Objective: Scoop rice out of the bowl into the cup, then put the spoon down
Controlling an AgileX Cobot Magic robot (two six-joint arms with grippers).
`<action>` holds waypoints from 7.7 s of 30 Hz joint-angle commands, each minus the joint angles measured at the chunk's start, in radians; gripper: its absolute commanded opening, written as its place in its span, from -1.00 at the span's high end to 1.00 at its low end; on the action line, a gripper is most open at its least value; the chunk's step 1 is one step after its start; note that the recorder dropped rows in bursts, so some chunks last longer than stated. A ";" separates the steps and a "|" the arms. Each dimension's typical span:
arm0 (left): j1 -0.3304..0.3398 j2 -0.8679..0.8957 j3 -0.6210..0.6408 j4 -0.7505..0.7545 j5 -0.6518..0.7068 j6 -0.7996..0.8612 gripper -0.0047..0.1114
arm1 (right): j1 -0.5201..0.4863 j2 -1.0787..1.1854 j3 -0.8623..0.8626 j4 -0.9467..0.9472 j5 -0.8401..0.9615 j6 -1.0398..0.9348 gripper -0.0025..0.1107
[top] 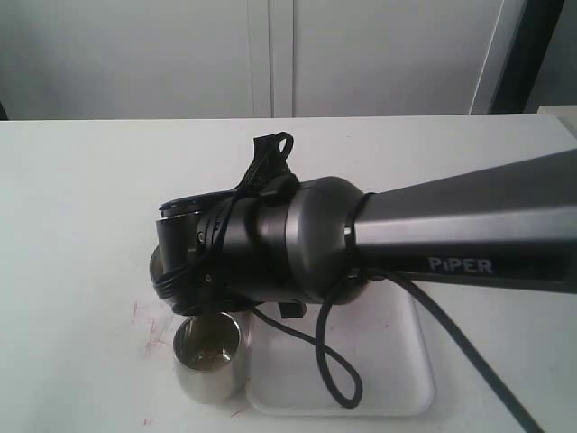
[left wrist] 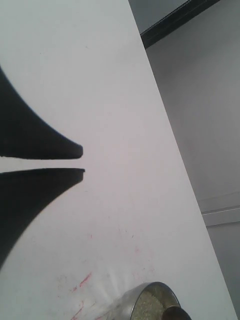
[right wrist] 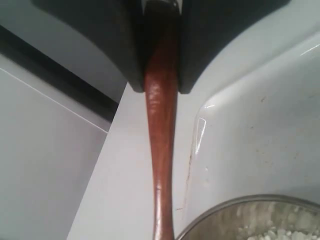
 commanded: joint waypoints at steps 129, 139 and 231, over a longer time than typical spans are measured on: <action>-0.003 0.001 -0.006 -0.009 -0.006 -0.001 0.67 | -0.011 -0.459 0.275 0.674 -0.027 -0.157 0.96; -0.003 0.001 -0.006 -0.009 -0.006 -0.001 0.67 | -0.011 -0.455 0.275 0.622 -0.048 -0.228 0.96; -0.003 0.001 -0.006 -0.009 -0.006 -0.001 0.67 | -0.011 -0.450 0.275 0.306 -0.164 -0.649 0.96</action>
